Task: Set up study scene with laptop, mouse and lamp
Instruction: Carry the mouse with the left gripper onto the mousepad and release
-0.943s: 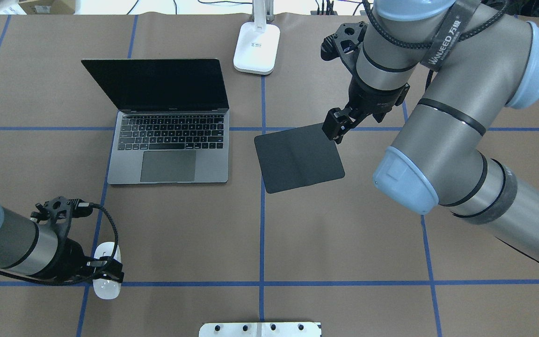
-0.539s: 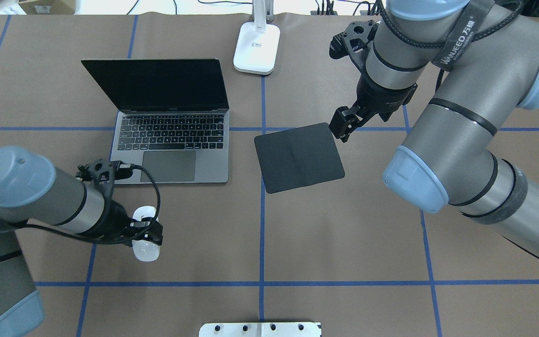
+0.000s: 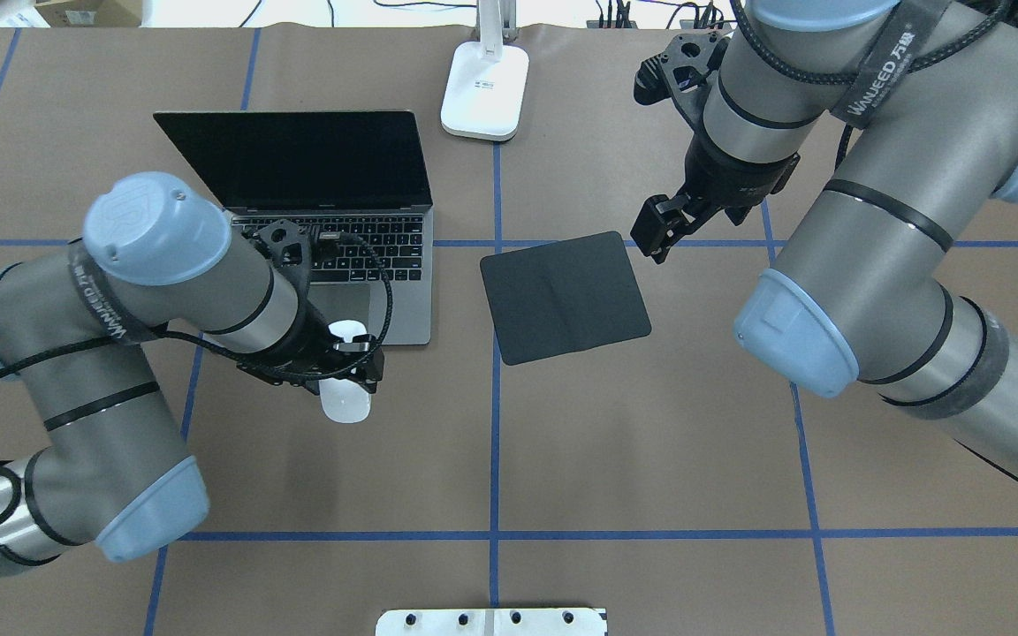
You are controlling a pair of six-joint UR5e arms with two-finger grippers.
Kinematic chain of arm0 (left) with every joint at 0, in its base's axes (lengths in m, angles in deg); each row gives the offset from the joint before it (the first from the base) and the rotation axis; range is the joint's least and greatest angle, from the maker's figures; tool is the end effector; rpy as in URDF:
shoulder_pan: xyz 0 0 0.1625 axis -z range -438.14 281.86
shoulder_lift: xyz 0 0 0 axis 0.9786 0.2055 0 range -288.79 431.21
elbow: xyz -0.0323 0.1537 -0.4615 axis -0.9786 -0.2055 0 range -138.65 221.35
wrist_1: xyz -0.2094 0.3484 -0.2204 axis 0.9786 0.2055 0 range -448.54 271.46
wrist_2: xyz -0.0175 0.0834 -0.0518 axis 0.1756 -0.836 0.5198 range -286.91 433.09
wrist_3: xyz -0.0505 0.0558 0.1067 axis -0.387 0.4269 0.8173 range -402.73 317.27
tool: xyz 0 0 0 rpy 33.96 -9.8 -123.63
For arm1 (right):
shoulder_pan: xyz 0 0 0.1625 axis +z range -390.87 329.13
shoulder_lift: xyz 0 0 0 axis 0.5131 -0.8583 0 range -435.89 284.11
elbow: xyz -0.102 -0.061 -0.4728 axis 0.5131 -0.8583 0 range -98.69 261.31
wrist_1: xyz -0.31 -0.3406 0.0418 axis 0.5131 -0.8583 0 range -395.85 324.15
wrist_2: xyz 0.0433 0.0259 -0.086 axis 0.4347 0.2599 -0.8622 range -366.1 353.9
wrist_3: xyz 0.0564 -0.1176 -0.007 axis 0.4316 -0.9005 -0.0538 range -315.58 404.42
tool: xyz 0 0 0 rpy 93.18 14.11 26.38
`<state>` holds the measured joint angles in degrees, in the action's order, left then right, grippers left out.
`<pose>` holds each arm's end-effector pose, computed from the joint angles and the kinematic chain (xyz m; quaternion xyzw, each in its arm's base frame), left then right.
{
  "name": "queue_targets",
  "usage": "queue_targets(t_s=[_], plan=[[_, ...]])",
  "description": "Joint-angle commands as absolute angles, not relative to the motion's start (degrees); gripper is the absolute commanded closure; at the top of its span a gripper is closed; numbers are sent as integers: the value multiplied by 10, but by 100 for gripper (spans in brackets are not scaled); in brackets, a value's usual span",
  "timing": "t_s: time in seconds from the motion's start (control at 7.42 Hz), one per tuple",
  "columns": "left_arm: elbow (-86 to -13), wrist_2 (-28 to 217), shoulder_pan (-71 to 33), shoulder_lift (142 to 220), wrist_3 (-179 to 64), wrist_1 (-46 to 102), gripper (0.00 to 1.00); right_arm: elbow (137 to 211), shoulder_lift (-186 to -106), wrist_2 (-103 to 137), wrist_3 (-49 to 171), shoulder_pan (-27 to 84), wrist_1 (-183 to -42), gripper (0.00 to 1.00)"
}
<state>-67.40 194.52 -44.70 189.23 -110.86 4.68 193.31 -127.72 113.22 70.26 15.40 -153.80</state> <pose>0.5329 -0.4302 0.2654 -0.0287 0.4742 0.0260 0.8795 -0.4107 -0.5297 0.2049 0.0818 -0.3529 -0.2139 0.9072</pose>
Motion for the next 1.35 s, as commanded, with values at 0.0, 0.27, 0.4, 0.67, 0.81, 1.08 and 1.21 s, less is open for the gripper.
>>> queue_targets(t_s=[0.0,0.27,0.4,0.67,0.81,1.08,1.21], plan=[[-574,1944,-437,1990,-1108,38,39,1933,-1280,1133,703,158,-1538,0],[-483,1942,-429,2071,-1108,40,39,1933,-1283,1137,704,163,-1538,0],[-449,1940,-427,2100,-1108,44,39,1934,-1288,1148,703,174,-1538,0],[-372,1939,-422,2159,-1108,50,39,1933,-1289,1149,703,176,-1538,0],[-333,1938,-421,2184,-1110,62,39,1933,-1290,1149,703,180,-1538,0],[-260,1930,-420,2209,-1115,122,39,1933,-1312,1181,700,212,-1537,0],[-225,1926,-420,2227,-1115,140,39,1933,-1321,1192,675,234,-1538,0]])
